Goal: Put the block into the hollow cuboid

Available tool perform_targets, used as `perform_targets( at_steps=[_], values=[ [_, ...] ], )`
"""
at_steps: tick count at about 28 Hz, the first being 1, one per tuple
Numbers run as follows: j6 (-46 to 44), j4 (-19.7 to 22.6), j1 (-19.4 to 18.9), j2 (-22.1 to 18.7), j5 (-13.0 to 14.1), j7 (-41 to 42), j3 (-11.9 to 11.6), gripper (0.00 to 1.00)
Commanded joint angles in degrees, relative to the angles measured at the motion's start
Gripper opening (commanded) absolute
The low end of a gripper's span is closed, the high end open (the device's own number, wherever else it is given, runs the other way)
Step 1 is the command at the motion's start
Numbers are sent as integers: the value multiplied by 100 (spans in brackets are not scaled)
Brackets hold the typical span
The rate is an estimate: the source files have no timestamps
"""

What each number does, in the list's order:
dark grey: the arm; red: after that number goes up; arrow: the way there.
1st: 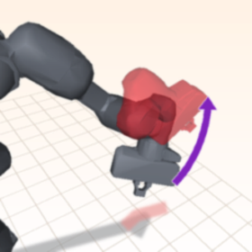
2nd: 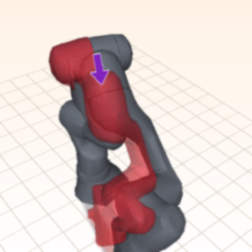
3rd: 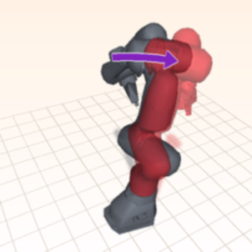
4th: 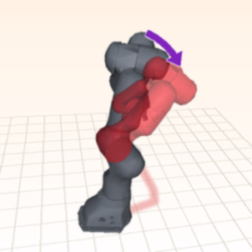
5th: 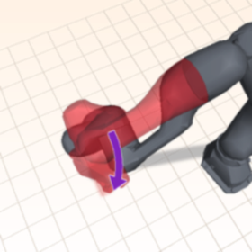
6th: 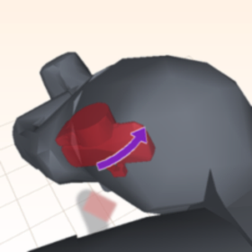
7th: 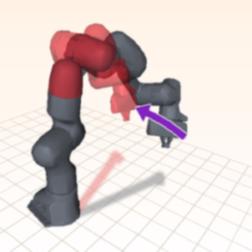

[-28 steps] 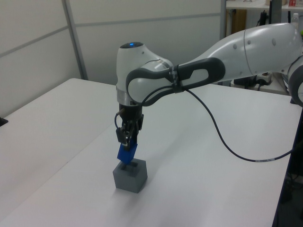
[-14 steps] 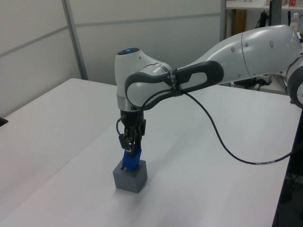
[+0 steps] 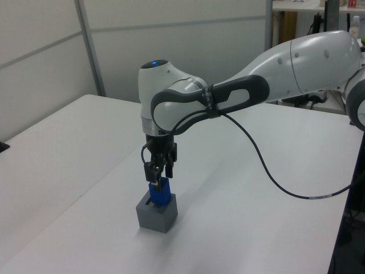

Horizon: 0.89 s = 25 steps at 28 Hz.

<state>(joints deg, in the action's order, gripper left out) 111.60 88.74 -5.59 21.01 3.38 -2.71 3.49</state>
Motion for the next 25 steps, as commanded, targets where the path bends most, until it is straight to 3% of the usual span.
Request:
perform_targets(
  at_steps=[1, 10, 16, 25],
  values=[
    [-94, -6, -47, -124, -57, -107, -24, 100],
    [-769, -155, 32, -641, -135, -2, -129, 100],
    [-1297, -270, 67, -905, -522, 516, -480, 100],
    [-1764, -287, 234, -1152, -461, 1054, -929, 100]
  ],
)
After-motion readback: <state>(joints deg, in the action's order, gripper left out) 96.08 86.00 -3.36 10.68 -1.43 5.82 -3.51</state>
